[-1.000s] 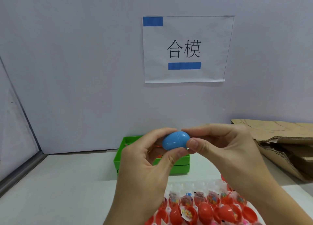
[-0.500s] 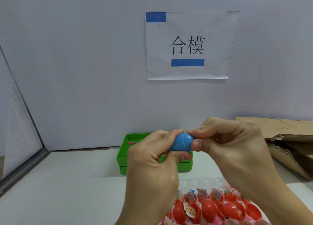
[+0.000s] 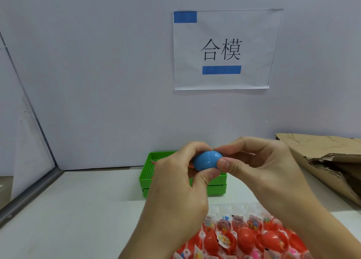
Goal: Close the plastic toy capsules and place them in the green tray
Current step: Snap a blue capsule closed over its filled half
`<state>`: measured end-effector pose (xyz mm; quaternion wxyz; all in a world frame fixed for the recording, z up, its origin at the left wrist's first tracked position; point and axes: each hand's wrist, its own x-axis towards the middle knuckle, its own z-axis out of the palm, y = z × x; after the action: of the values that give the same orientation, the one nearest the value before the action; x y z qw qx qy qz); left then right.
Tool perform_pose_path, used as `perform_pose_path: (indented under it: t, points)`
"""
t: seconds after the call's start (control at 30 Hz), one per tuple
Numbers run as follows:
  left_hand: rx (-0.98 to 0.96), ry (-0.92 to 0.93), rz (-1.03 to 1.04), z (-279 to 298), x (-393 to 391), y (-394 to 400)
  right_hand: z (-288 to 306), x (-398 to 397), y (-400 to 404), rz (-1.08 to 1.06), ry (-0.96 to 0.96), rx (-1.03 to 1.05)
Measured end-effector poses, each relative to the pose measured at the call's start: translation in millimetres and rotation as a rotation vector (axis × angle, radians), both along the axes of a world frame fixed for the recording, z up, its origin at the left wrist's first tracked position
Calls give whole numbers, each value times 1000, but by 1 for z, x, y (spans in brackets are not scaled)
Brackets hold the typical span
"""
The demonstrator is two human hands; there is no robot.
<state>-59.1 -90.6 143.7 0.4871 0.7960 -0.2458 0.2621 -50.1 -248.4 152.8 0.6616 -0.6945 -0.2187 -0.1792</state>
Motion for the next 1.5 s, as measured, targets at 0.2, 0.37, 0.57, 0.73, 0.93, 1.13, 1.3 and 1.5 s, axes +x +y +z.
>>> perform_pose_path:
  t: [0.2, 0.37, 0.57, 0.73, 0.93, 1.13, 1.3, 1.5]
  points:
    - [51, 9, -40, -5, 6, 10, -3, 1, -2, 24, -3, -9]
    - [-113, 11, -125, -7, 8, 8, -4, 4, -5, 56, 58, 10]
    - [-140, 5, -183, -8, 7, 1, -11, 7, 3, 245, 195, 88]
    - [-217, 54, -188, -6, 4, 2, -9, 6, 1, 152, 107, 146]
    - [-488, 229, -216, -3, 8, 2, -10, 4, 3, -34, -145, 26]
    - [-546, 243, -258, -5, 11, 0, -13, 6, 1, -99, -201, -61]
    - [-663, 289, -269, -4, 10, -4, -13, 6, -1, -85, -188, -136]
    - [-566, 342, -212, -3, 9, -5, -14, 6, -1, -44, -77, -185]
